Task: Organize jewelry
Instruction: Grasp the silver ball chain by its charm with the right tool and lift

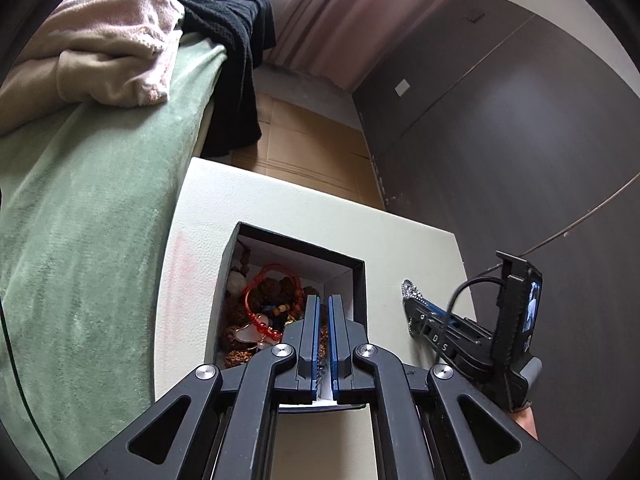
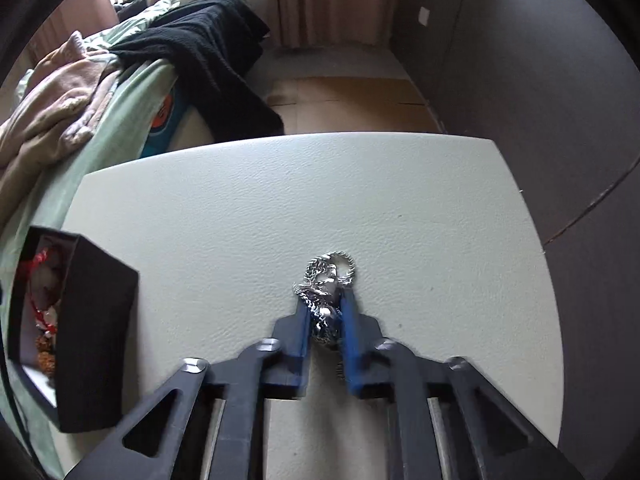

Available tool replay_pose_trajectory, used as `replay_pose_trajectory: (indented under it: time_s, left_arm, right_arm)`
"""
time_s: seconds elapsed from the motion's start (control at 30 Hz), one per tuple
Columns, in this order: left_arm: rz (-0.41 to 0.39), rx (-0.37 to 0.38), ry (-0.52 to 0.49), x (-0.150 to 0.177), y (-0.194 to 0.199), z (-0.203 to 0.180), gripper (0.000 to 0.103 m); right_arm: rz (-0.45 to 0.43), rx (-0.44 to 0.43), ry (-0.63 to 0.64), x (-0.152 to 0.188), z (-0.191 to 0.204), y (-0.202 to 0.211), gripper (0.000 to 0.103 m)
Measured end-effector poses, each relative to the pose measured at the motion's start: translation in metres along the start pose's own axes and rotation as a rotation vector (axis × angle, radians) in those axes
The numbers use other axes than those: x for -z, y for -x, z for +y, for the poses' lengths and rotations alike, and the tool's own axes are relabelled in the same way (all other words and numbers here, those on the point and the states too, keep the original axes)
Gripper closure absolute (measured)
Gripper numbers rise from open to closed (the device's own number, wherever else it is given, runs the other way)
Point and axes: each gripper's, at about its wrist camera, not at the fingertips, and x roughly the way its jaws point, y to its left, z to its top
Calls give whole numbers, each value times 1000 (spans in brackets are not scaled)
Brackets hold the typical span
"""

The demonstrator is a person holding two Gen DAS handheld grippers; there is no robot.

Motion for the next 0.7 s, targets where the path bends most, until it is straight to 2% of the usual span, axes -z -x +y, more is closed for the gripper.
replay_pose_trajectory:
  time_s: [0.13,0.27,0.5,0.7]
  left_arm:
    - [-14,1,21,-3,8,6,99]
    - [-28,3,34,-5,17,11,99]
    - [-36,15,44,-5,29,17,99]
    - [-59,34,68,-7,41,24,99]
  right_arm:
    - [10,-150,-74,-3,-9,4,89]
    - [-22,-247,-110,-3,-10,21,89]
    - [-73,-338,-132,-1,1,51,89]
    - [-159,-407,-130,-4,8,97,89]
